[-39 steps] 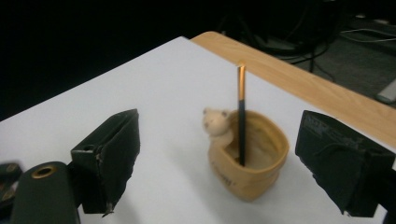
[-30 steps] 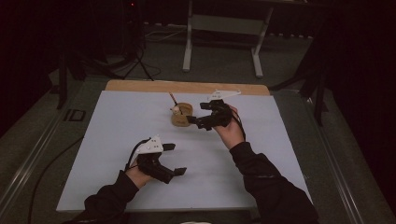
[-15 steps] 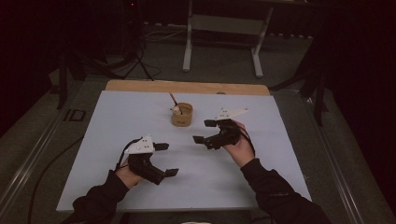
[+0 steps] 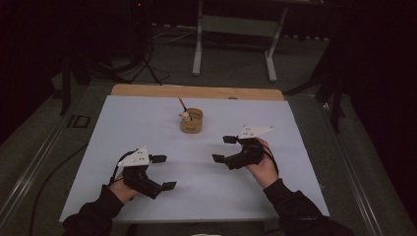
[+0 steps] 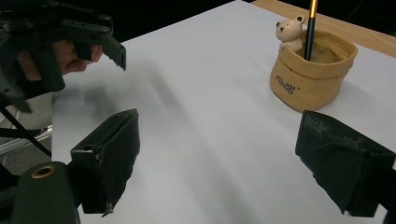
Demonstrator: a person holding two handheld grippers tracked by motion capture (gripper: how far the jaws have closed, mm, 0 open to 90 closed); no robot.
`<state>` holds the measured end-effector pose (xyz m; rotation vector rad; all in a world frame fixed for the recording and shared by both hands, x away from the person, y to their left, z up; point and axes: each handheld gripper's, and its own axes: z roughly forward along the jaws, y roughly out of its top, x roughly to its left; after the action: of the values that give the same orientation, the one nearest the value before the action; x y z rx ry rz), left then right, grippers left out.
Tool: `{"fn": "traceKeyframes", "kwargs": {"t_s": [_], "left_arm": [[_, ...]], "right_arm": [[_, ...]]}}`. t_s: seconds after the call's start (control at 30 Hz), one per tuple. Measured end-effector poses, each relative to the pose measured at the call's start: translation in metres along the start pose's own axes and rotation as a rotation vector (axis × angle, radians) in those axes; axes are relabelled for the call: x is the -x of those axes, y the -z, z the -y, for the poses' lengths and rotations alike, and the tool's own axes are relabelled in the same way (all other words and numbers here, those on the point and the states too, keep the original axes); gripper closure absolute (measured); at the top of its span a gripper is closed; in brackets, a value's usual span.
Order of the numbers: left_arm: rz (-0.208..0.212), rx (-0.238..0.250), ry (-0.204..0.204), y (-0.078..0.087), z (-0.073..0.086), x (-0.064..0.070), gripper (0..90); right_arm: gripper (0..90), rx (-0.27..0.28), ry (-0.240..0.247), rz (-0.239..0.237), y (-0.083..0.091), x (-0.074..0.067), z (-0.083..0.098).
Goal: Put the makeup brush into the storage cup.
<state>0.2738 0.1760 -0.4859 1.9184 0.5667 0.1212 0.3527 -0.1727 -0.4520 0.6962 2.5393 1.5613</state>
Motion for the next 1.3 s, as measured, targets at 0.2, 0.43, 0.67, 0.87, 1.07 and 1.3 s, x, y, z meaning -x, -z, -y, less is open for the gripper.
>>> {"fn": "traceKeyframes", "kwargs": {"t_s": [0.2,0.43,0.67,0.87,1.07,1.3], "left_arm": [[-0.004,-0.006,0.010,0.011,0.007,-0.002,1.2],[-0.021,-0.024,0.006,0.020,0.016,-0.002,1.2],[-0.032,-0.005,0.034,0.032,0.027,-0.003,1.2],[-0.038,0.004,0.048,0.041,0.033,-0.005,1.2],[-0.066,0.013,0.076,0.048,0.042,-0.009,1.2],[-0.096,0.021,0.109,0.054,0.050,-0.013,1.3]], "right_arm": [[13.9,0.010,0.011,0.006,0.012,-0.003,0.008],[13.9,0.020,0.011,0.025,0.027,-0.007,0.017],[13.8,0.020,0.023,0.027,0.041,-0.008,0.029],[13.9,0.004,0.002,0.021,0.048,-0.004,0.043],[13.8,0.001,-0.002,0.046,0.057,0.001,0.054],[13.8,-0.004,-0.028,0.056,0.064,0.006,0.066]]}}
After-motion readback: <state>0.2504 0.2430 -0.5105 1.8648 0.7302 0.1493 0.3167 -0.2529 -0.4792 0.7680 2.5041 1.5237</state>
